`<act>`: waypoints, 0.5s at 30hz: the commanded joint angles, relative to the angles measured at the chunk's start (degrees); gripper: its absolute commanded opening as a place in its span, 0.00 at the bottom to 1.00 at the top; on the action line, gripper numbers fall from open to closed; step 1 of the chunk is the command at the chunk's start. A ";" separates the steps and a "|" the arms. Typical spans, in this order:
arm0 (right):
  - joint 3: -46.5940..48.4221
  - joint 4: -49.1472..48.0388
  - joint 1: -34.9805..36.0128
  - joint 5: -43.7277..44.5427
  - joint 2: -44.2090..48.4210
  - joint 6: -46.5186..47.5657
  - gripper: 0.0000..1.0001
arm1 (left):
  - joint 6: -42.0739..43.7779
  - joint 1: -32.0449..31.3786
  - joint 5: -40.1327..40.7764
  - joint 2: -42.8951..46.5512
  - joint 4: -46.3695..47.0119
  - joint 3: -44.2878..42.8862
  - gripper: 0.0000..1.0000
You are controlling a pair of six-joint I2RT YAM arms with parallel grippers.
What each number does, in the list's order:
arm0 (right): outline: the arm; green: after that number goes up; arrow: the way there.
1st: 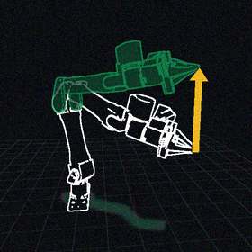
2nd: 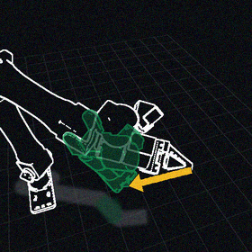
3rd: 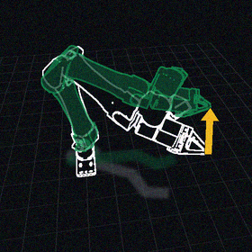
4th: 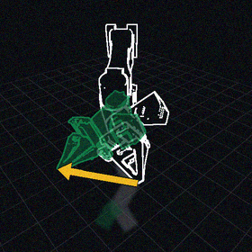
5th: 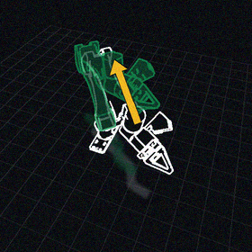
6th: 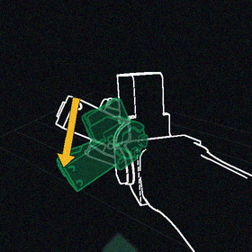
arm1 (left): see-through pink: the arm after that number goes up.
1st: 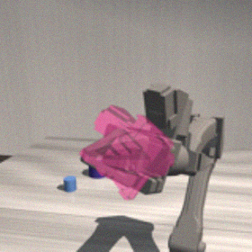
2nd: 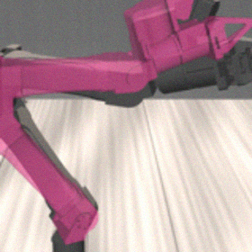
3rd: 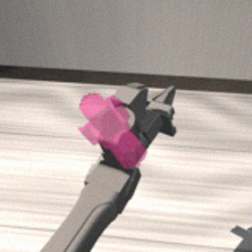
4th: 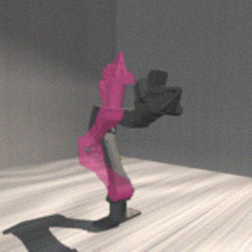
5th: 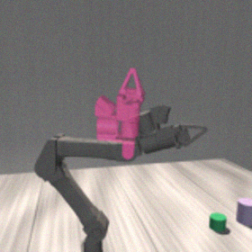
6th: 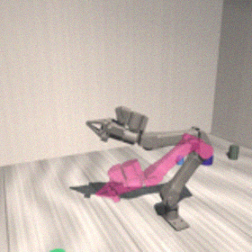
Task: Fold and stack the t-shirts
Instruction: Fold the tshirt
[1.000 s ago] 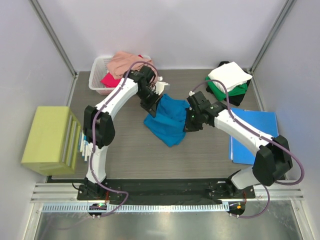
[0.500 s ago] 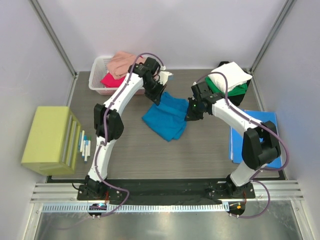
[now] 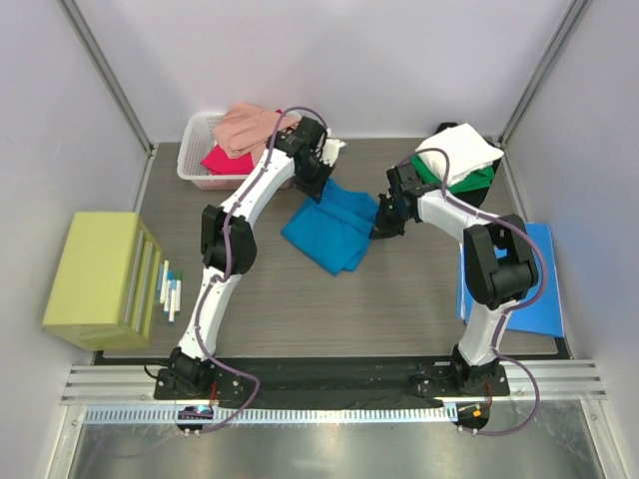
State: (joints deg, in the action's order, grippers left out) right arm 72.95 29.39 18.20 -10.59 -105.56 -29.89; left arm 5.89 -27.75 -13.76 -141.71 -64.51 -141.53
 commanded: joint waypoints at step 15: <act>14.23 -1.53 -5.45 -5.67 -11.07 1.24 0.26 | -3.52 1.03 13.05 -5.77 11.16 -6.65 1.00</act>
State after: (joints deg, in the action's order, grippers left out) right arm 83.07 27.83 14.00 -14.70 -112.86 -29.80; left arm 3.05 -27.49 -4.54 -144.86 -55.68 -145.32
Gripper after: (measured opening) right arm 0.037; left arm 0.894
